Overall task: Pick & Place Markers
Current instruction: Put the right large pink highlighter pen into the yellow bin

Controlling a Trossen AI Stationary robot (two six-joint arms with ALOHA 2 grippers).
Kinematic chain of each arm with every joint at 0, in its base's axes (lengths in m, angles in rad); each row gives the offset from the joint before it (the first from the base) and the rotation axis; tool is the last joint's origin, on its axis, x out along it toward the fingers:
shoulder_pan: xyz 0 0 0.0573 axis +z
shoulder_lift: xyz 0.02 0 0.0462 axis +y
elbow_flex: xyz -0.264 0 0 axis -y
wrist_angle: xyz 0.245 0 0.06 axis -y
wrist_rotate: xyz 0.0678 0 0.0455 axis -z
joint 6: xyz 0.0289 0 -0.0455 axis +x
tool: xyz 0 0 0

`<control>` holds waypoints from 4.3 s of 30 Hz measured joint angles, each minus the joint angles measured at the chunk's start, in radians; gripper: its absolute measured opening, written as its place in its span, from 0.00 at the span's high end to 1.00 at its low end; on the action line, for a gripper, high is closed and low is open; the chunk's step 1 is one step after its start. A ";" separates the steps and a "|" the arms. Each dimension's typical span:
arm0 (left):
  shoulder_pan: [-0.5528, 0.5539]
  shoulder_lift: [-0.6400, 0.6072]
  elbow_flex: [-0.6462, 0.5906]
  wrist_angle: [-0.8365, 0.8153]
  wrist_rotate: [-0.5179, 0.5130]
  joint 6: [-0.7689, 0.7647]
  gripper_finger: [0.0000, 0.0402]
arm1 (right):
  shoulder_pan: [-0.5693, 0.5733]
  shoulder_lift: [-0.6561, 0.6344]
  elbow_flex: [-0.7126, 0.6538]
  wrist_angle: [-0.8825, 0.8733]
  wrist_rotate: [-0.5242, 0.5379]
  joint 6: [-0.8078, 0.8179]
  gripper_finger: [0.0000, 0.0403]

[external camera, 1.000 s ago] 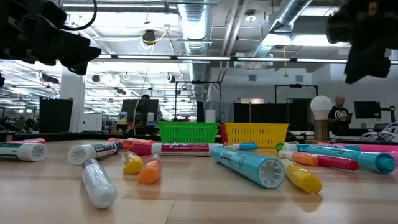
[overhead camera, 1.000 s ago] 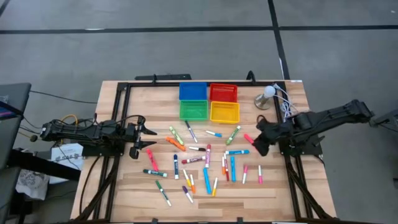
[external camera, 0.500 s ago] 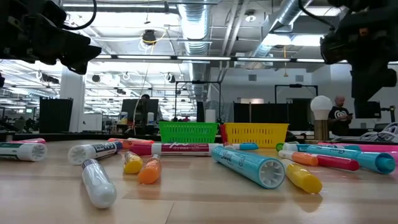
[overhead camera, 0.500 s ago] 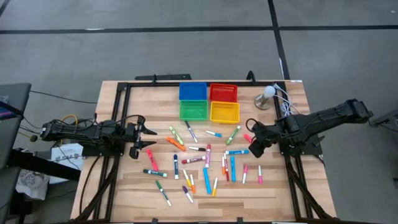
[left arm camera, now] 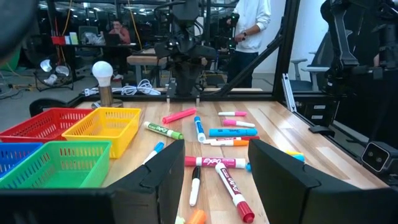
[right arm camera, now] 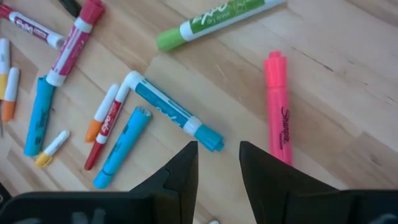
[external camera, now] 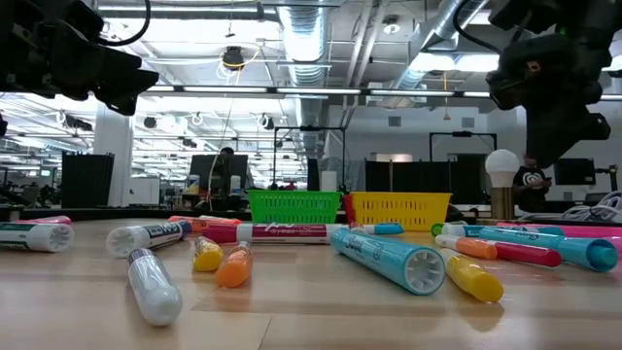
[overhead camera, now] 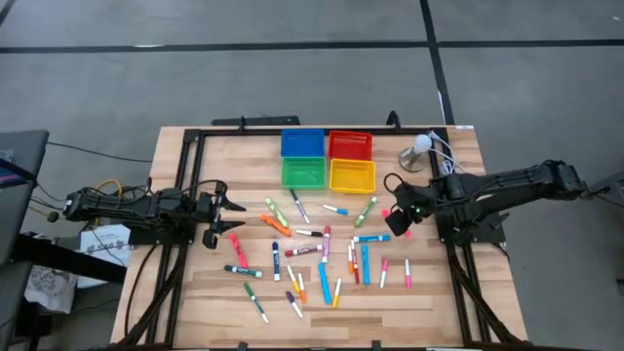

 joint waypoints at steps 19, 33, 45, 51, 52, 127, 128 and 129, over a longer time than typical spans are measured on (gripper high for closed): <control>0.000 0.000 0.000 0.003 0.000 0.000 0.56 | 0.000 0.000 0.000 0.017 -0.006 -0.012 0.67; 0.000 0.000 0.000 0.003 0.000 0.000 0.56 | 0.000 0.000 0.000 0.062 -0.006 -0.046 0.29; 0.000 0.000 0.000 0.003 0.000 0.000 0.56 | -0.017 0.017 0.000 -0.025 0.084 -0.051 0.26; 0.000 0.000 0.000 0.003 0.000 0.000 0.56 | -0.009 0.098 0.000 -0.063 0.099 -0.048 0.25; 0.000 0.000 0.000 0.003 0.000 0.000 0.56 | -0.002 0.120 0.000 -0.062 0.099 -0.051 0.25; 0.000 0.002 0.000 0.021 0.000 0.000 0.56 | -0.177 0.533 -0.002 0.177 0.157 -0.130 0.25; 0.000 0.002 0.000 0.021 0.000 0.000 0.56 | -0.171 0.533 -0.002 0.175 0.162 -0.146 0.25; 0.000 0.002 0.000 0.021 0.000 0.000 0.56 | -0.163 0.534 -0.001 0.171 0.168 -0.168 0.25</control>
